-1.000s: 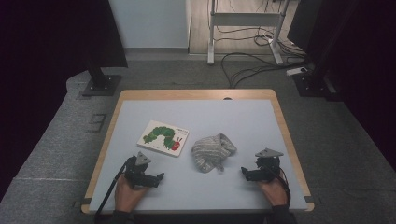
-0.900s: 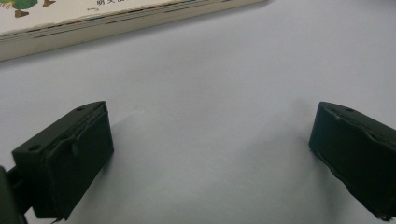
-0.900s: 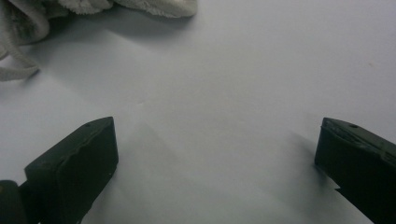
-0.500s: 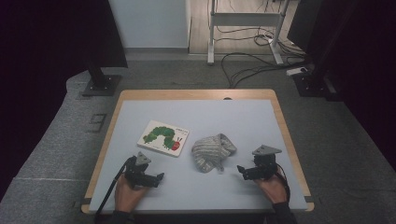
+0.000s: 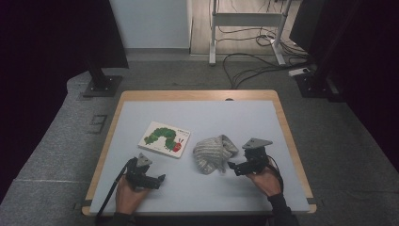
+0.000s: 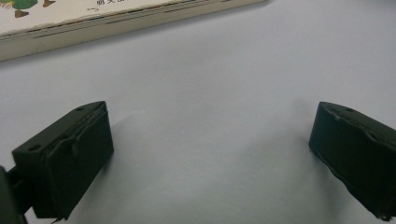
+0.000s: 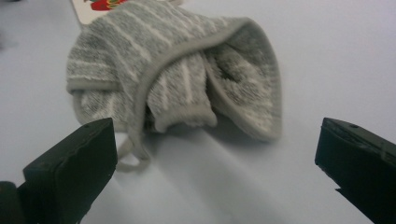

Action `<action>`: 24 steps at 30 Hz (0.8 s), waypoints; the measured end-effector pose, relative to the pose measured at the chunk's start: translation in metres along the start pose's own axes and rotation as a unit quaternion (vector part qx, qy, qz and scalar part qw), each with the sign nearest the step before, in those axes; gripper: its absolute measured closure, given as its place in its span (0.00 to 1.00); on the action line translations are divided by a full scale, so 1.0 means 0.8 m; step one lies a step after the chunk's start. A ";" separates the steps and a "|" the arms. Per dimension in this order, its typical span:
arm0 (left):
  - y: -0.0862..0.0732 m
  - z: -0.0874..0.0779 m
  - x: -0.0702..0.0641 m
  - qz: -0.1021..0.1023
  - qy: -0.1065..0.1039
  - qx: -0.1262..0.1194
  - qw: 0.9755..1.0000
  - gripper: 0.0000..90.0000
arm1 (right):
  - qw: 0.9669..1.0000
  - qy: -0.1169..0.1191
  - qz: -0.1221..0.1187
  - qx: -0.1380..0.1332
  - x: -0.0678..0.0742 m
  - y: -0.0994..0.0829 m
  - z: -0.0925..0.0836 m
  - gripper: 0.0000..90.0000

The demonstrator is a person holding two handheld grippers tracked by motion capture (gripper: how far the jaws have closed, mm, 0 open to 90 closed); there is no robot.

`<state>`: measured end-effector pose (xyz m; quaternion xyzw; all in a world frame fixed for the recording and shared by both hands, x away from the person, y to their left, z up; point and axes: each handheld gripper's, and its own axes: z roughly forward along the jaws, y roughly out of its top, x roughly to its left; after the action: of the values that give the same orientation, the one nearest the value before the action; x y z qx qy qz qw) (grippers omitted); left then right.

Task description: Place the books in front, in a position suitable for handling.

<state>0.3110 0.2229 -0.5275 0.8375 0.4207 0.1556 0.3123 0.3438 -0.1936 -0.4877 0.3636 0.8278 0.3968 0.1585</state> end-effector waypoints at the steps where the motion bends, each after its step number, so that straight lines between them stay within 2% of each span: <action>1: 0.000 0.000 0.000 0.000 0.000 0.000 1.000 0.00 | 1.000 0.000 0.000 0.000 0.000 0.000 0.000 0.00; 5: 0.000 0.000 0.000 0.000 0.000 0.000 1.000 0.00 | 1.000 0.017 -0.010 0.004 0.007 0.014 0.010 0.00; 10: 0.000 0.000 0.000 0.000 0.000 0.000 1.000 0.00 | 0.999 0.026 -0.019 0.007 0.011 0.025 0.019 0.00; 24: 0.000 0.000 0.000 0.000 0.000 0.000 1.000 0.00 | 0.998 0.056 -0.035 0.025 0.022 0.053 0.068 0.00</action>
<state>0.3109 0.2230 -0.5275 0.8376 0.4204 0.1555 0.3122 0.3820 -0.1333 -0.4888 0.3157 0.8573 0.3897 0.1166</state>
